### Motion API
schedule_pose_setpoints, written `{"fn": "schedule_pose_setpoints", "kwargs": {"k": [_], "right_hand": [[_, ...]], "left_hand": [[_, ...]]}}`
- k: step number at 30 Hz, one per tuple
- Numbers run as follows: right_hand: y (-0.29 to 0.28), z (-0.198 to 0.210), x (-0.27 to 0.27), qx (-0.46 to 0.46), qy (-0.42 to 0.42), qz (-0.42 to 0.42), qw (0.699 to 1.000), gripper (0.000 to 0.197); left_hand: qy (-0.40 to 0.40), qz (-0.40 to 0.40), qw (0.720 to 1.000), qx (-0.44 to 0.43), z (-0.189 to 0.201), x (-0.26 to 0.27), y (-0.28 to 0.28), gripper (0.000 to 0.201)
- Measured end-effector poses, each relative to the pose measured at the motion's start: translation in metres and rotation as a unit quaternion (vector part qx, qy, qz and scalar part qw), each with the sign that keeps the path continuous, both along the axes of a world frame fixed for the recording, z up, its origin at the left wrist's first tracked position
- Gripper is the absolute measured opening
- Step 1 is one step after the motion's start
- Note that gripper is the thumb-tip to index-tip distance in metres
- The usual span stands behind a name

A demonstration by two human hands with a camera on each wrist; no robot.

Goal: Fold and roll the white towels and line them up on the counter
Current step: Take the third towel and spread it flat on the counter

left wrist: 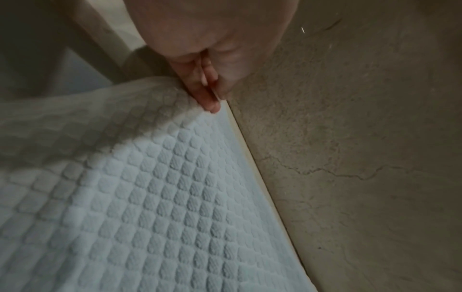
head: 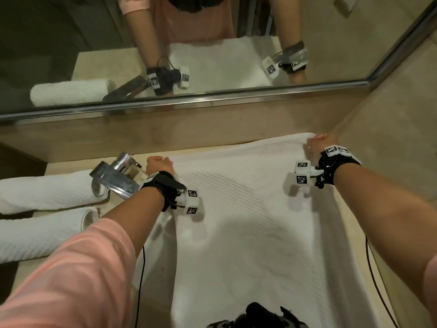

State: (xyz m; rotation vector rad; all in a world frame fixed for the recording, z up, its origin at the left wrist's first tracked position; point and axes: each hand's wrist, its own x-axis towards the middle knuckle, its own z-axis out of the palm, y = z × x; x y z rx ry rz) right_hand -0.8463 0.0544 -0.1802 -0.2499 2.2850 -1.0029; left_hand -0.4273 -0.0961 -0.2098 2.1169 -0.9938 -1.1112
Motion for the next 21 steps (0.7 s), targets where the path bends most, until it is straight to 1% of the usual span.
{"fn": "schedule_pose_setpoints", "kwargs": {"k": [1, 3, 5, 6, 8, 9, 11, 14, 17, 19, 21], "right_hand": [[-0.001, -0.007, 0.0, -0.017, -0.018, 0.018, 1.0, 0.026], [0.002, -0.015, 0.002, -0.043, -0.058, 0.015, 0.997, 0.026], [0.007, -0.015, 0.008, -0.059, -0.103, -0.011, 0.993, 0.025], [0.007, -0.013, 0.012, -0.062, -0.112, -0.02, 0.992, 0.025], [0.01, -0.014, 0.015, -0.059, -0.077, -0.006, 0.995, 0.022], [0.012, -0.016, 0.015, -0.049, -0.054, 0.014, 0.997, 0.026], [0.017, -0.021, 0.01, -0.029, -0.019, 0.058, 0.998, 0.039], [0.028, -0.011, 0.013, -0.007, -0.006, 0.085, 0.996, 0.045], [0.044, -0.002, 0.015, 0.046, 0.045, 0.102, 0.993, 0.045], [0.053, 0.003, 0.021, 0.061, 0.046, 0.12, 0.99, 0.044], [0.063, 0.014, 0.033, 0.103, 0.067, 0.16, 0.979, 0.04]], "left_hand": [[0.003, 0.008, 1.0, -0.006, 0.004, -0.002, 0.002, 0.015], [-0.016, 0.008, 1.0, -0.014, 0.004, -0.006, 0.005, 0.018], [-0.038, -0.015, 0.999, -0.031, 0.005, -0.01, 0.008, 0.016], [-0.059, -0.042, 0.997, -0.037, 0.003, -0.011, 0.008, 0.017], [-0.108, -0.119, 0.987, -0.025, 0.004, -0.012, 0.01, 0.02], [-0.119, -0.148, 0.982, -0.02, 0.005, -0.012, 0.012, 0.019], [-0.125, -0.193, 0.973, -0.02, 0.008, -0.011, 0.016, 0.026], [-0.131, -0.258, 0.957, -0.023, 0.016, -0.009, 0.026, 0.031], [-0.093, -0.262, 0.96, -0.018, 0.033, -0.008, 0.042, 0.032], [-0.066, -0.256, 0.964, -0.003, 0.042, -0.005, 0.052, 0.025], [-0.027, -0.268, 0.962, 0.04, 0.05, -0.001, 0.066, 0.017]]}}
